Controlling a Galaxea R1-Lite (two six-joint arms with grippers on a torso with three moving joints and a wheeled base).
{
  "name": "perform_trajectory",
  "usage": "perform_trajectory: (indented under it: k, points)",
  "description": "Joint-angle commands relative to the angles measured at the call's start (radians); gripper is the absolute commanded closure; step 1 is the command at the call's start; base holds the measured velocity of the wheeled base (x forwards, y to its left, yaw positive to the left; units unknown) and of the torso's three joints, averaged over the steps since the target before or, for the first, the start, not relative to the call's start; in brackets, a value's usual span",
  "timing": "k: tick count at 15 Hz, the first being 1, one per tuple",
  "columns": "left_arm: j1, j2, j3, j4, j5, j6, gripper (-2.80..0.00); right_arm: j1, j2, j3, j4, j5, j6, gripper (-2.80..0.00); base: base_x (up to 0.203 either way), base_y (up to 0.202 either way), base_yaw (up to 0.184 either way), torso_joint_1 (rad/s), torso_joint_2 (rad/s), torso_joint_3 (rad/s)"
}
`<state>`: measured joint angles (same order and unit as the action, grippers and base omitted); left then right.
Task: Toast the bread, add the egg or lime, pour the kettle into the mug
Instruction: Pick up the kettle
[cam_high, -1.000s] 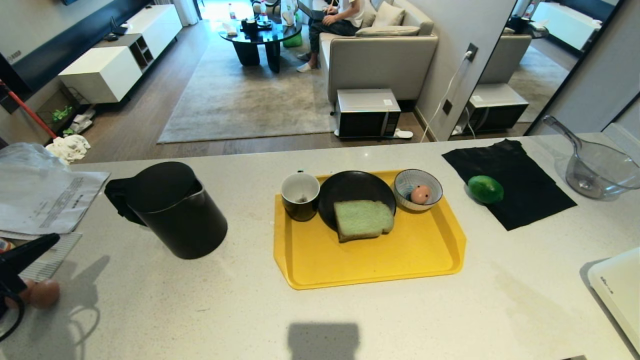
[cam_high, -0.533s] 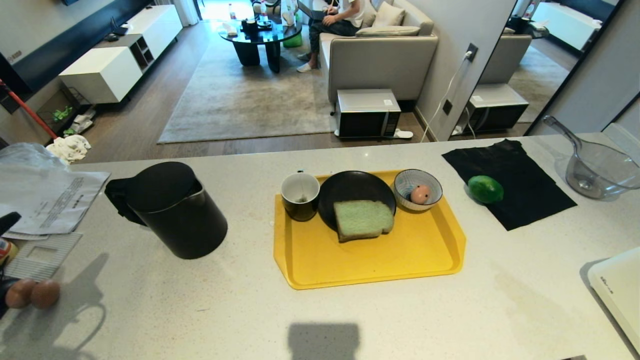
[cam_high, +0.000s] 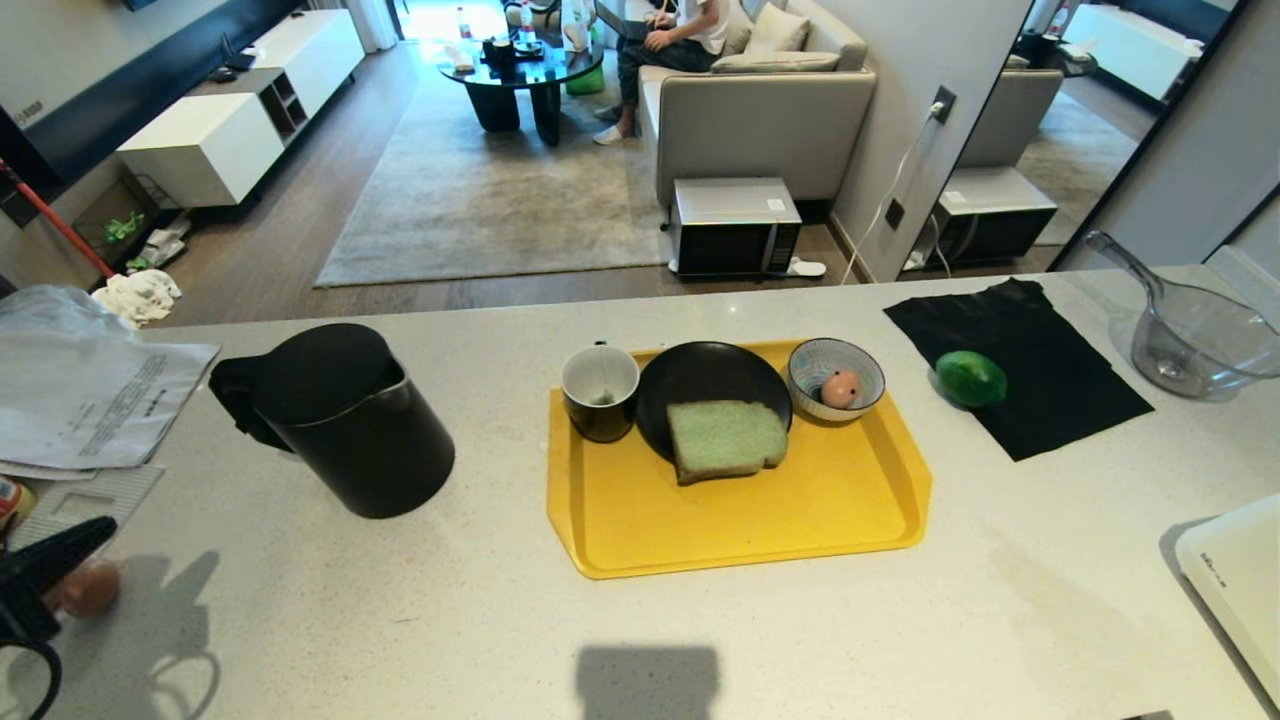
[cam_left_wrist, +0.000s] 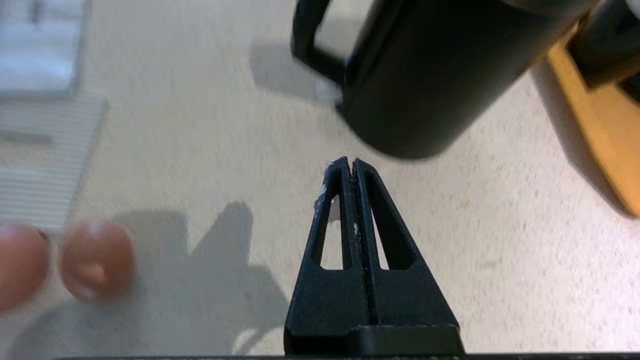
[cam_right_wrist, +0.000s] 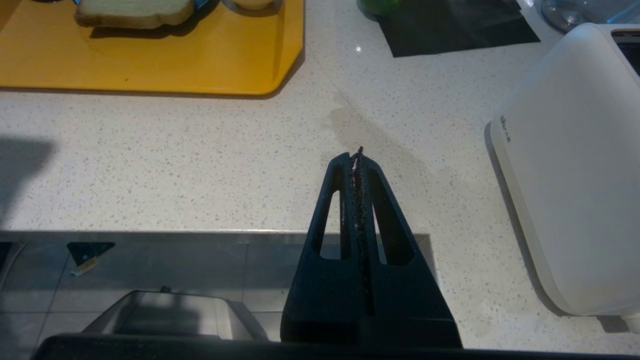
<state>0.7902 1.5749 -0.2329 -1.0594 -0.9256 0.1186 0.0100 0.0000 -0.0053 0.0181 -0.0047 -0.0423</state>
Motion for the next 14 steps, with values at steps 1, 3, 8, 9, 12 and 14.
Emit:
perform_trajectory:
  k: [1,3,8,9,12,14]
  points:
    - [-0.001,0.097,0.017,-0.008,-0.003,0.029,-2.80,0.001,0.000,-0.001,0.000,0.000,-0.001,0.00,0.000,0.000,0.000,0.000,0.00,0.000]
    - [-0.010,0.144,-0.054,-0.032,-0.004,0.040,-2.80,0.001,0.001,-0.001,0.000,0.000,-0.001,0.00,0.000,0.000,0.000,0.000,0.00,0.000]
    - [-0.034,0.310,-0.317,-0.051,-0.005,0.047,-2.80,0.001,0.000,-0.001,0.000,0.000,-0.001,0.00,0.000,0.000,0.000,0.000,0.00,0.000]
    - [-0.048,0.332,-0.340,-0.051,-0.005,0.049,-2.80,0.000,0.000,0.000,0.000,0.000,-0.001,0.00,0.000,0.000,0.000,0.000,0.00,0.000]
    - [-0.126,0.345,-0.365,-0.051,-0.004,0.067,-2.80,0.000,0.000,-0.001,0.000,0.000,-0.001,0.00,0.000,0.000,0.000,0.000,0.00,0.000]
    - [-0.184,0.344,-0.381,-0.047,-0.001,0.070,-2.80,0.001,0.000,0.001,0.000,0.000,-0.001,0.00,0.000,0.000,0.000,0.000,0.00,0.000]
